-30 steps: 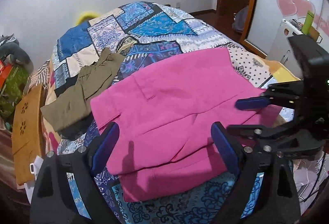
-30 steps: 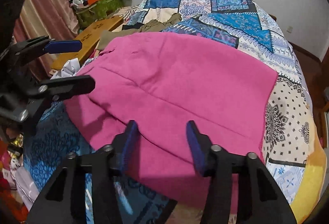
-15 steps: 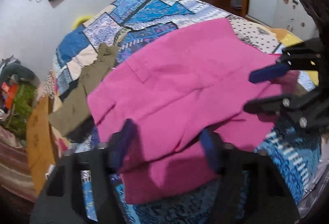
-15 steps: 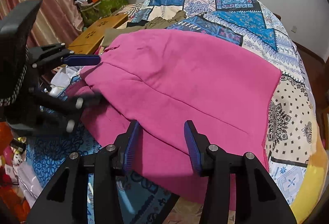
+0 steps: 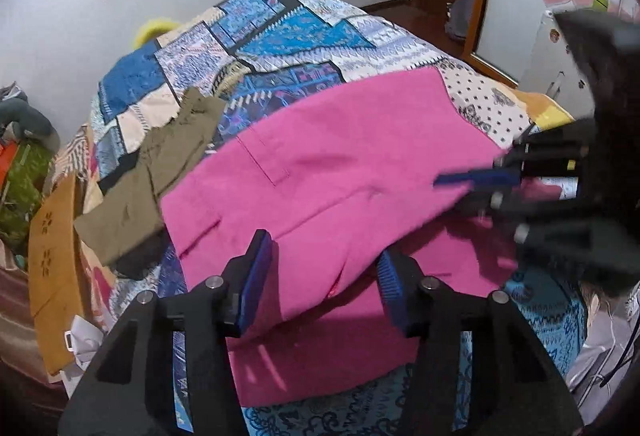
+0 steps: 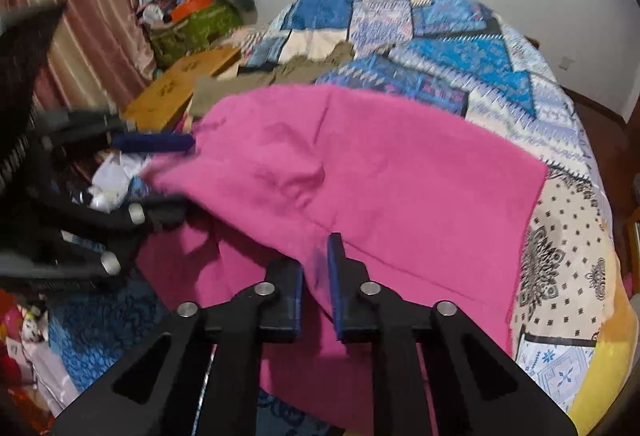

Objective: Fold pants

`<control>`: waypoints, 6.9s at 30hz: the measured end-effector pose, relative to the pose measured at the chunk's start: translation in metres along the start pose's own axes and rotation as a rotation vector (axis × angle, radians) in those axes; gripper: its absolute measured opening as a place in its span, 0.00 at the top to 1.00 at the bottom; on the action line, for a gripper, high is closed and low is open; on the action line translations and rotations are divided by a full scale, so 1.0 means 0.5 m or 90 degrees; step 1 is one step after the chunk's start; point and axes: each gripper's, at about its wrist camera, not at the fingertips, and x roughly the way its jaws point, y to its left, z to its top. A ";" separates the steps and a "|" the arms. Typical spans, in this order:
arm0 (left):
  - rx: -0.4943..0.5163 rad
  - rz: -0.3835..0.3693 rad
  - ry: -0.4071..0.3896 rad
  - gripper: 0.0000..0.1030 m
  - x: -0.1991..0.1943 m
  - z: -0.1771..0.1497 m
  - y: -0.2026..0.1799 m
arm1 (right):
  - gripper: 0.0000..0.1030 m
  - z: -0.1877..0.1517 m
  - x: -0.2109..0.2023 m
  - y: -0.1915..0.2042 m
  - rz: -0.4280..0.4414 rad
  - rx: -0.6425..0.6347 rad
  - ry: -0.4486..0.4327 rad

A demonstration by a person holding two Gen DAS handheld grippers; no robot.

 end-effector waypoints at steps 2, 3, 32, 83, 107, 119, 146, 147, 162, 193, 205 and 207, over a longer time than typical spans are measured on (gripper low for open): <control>0.008 0.005 0.007 0.48 0.009 -0.008 -0.008 | 0.93 0.004 -0.013 -0.002 -0.003 -0.003 -0.016; 0.012 0.007 0.011 0.48 0.014 -0.011 -0.013 | 0.93 0.006 -0.017 -0.002 -0.004 -0.004 -0.022; -0.015 -0.077 0.010 0.58 -0.051 -0.082 -0.045 | 0.55 -0.092 -0.068 0.000 0.005 0.046 -0.002; -0.160 0.008 0.013 0.30 -0.031 -0.156 0.103 | 0.55 -0.198 -0.116 -0.133 -0.040 0.218 0.000; -0.256 0.060 -0.003 0.30 0.058 0.021 0.283 | 0.51 -0.046 -0.078 -0.246 -0.085 0.216 -0.030; -0.299 -0.044 0.053 0.27 0.187 0.037 0.299 | 0.51 0.029 0.079 -0.353 -0.062 0.254 0.028; -0.230 0.072 0.018 0.47 0.155 0.031 0.267 | 0.84 0.064 0.085 -0.307 -0.137 0.146 0.059; -0.225 0.089 0.008 0.47 0.139 0.035 0.268 | 0.80 0.066 0.070 -0.301 -0.144 0.137 0.050; -0.173 0.005 -0.030 0.21 0.072 0.127 0.199 | 0.18 0.139 -0.011 -0.114 -0.022 0.035 -0.055; -0.141 0.036 0.036 0.07 0.052 -0.056 0.137 | 0.13 -0.057 -0.012 -0.112 -0.060 0.080 0.062; -0.207 0.047 0.024 0.07 -0.003 -0.105 0.160 | 0.13 -0.072 -0.063 -0.078 -0.106 0.056 0.030; -0.234 0.057 0.010 0.07 -0.022 -0.109 0.171 | 0.13 -0.063 -0.072 -0.061 -0.100 0.046 0.013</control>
